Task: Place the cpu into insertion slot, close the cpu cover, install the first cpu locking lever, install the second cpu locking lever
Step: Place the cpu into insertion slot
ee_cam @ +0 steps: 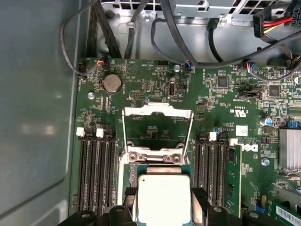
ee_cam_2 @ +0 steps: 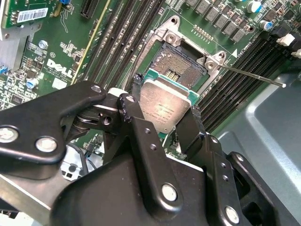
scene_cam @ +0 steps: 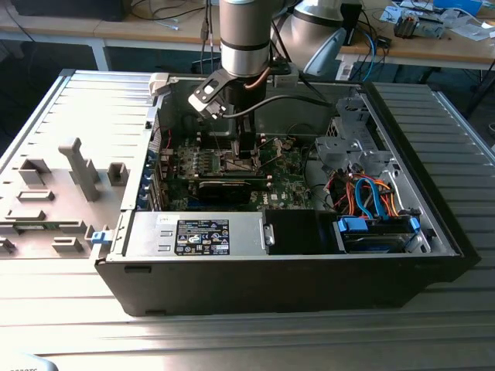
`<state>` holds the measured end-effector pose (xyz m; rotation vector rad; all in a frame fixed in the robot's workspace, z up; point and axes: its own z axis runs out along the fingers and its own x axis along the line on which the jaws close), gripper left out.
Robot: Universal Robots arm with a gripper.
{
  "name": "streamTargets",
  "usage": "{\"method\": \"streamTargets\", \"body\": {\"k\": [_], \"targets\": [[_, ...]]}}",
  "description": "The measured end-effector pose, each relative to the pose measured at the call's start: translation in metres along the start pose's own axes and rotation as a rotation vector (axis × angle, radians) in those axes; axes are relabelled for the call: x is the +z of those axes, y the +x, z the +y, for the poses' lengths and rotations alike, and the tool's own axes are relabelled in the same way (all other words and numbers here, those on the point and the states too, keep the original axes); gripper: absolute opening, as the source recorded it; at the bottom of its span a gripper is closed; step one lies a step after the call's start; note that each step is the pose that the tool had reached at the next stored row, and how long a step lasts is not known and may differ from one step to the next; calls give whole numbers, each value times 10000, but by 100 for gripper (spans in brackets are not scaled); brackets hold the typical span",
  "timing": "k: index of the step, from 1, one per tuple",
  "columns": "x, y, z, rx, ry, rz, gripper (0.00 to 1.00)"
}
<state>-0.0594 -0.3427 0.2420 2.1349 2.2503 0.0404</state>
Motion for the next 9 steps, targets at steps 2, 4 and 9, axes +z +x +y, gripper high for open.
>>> {"method": "streamTargets", "body": {"k": [2,4,9], "targets": [[4,4,0,-1,-1,0,54],[6,8,0,0,0,0,54],[13,16,0,-1,-1,0,54]]}}
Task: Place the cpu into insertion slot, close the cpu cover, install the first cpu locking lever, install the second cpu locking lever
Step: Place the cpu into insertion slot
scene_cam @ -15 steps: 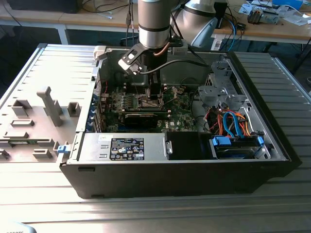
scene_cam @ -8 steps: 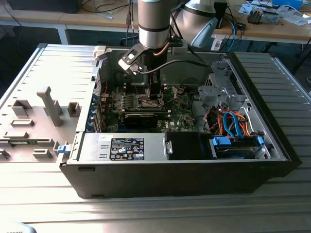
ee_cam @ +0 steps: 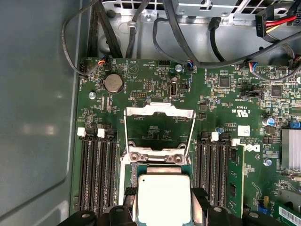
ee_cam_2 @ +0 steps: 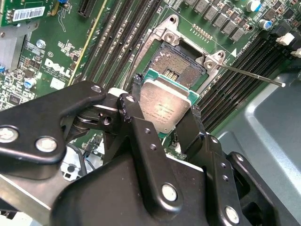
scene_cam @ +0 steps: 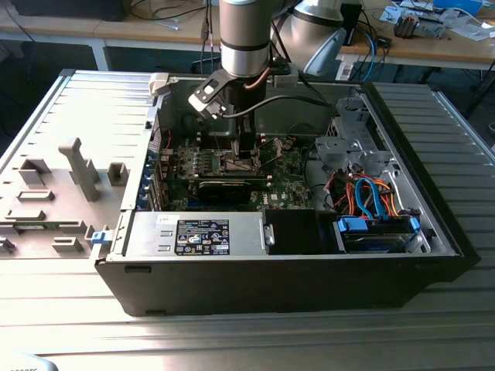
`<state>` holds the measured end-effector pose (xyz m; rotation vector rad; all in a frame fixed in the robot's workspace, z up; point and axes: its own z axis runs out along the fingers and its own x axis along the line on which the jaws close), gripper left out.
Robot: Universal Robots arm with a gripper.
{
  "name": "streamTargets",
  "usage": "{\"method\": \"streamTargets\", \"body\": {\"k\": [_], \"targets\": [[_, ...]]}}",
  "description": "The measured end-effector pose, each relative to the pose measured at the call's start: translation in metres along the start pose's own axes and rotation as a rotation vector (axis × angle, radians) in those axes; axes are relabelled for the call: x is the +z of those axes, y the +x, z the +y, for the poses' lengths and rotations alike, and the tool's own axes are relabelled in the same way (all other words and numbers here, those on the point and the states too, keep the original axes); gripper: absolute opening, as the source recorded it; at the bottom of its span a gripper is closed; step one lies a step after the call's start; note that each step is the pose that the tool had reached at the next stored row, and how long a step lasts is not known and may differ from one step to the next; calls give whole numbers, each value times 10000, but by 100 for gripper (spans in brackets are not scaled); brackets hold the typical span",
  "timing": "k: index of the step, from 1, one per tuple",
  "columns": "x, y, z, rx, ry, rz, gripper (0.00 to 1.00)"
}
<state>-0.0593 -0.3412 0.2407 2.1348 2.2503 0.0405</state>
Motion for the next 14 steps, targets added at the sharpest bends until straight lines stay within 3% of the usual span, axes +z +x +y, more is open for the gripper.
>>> {"method": "streamTargets", "body": {"k": [14], "targets": [[50,76,1,0,0,1,54]]}}
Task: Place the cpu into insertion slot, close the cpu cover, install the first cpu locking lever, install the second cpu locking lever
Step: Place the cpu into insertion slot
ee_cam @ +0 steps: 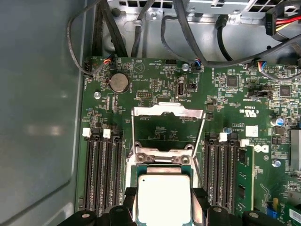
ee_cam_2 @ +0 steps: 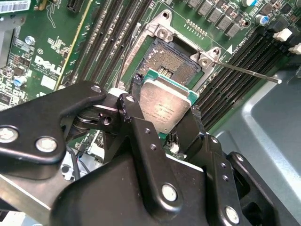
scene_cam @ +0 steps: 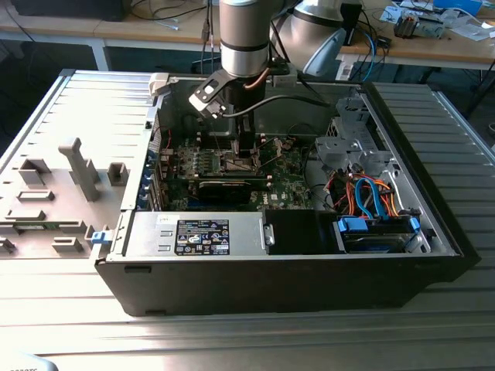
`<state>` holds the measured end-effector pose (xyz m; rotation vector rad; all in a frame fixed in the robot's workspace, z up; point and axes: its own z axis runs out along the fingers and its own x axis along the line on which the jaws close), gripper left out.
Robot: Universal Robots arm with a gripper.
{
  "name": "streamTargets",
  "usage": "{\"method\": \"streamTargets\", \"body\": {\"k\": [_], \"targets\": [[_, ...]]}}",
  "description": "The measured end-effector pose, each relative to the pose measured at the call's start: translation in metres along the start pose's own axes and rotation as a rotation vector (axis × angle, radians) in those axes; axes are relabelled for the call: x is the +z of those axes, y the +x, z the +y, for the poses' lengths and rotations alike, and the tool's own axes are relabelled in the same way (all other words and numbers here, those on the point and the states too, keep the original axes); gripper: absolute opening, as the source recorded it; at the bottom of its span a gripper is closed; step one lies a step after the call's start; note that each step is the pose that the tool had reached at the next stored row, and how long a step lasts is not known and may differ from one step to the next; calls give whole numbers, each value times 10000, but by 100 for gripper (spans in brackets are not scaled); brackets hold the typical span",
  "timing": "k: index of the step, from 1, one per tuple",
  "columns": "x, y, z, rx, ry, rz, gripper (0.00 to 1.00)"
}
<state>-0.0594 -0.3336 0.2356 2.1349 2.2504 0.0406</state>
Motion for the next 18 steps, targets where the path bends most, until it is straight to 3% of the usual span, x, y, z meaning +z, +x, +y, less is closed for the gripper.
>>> {"method": "streamTargets", "body": {"k": [6,12,18], "targets": [[68,3,-23,-1,2,-11,54],[159,5,-56,37,4,-69,54],[235,7,-94,42,5,-72,54]]}}
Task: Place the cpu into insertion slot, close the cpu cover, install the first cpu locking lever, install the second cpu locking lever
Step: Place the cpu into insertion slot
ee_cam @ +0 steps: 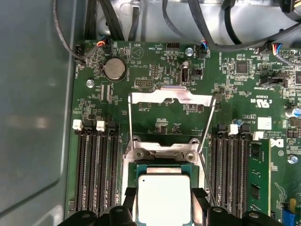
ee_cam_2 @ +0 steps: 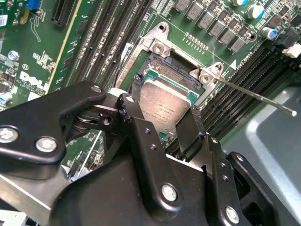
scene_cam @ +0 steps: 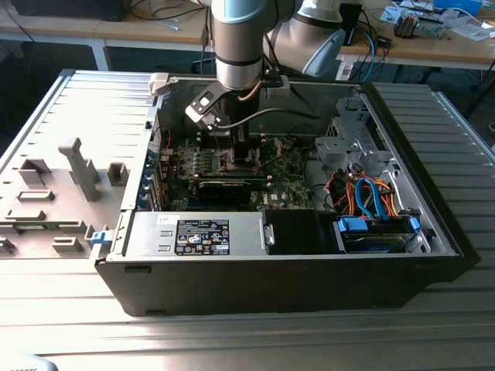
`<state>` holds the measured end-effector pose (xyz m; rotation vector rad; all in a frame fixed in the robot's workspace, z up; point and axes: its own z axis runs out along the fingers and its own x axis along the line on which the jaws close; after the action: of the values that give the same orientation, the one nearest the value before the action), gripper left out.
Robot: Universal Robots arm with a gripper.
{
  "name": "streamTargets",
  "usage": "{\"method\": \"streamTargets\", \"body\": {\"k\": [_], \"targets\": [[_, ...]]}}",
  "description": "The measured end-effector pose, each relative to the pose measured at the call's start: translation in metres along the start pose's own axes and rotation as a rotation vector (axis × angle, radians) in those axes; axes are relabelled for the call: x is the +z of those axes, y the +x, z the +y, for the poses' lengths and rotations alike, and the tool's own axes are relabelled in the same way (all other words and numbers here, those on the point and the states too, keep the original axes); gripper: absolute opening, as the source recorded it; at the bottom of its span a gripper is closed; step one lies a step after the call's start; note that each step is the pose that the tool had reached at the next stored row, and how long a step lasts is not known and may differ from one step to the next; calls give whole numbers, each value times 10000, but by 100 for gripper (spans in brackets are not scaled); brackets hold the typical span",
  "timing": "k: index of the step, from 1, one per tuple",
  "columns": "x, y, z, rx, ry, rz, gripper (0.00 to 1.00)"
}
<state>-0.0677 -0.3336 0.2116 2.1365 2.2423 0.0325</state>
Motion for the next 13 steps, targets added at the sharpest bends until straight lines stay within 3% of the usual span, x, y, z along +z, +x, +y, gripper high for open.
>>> {"method": "streamTargets", "body": {"k": [6,13], "targets": [[111,2,-13,64,1,-5,54],[132,8,-21,155,1,-9,54]]}}
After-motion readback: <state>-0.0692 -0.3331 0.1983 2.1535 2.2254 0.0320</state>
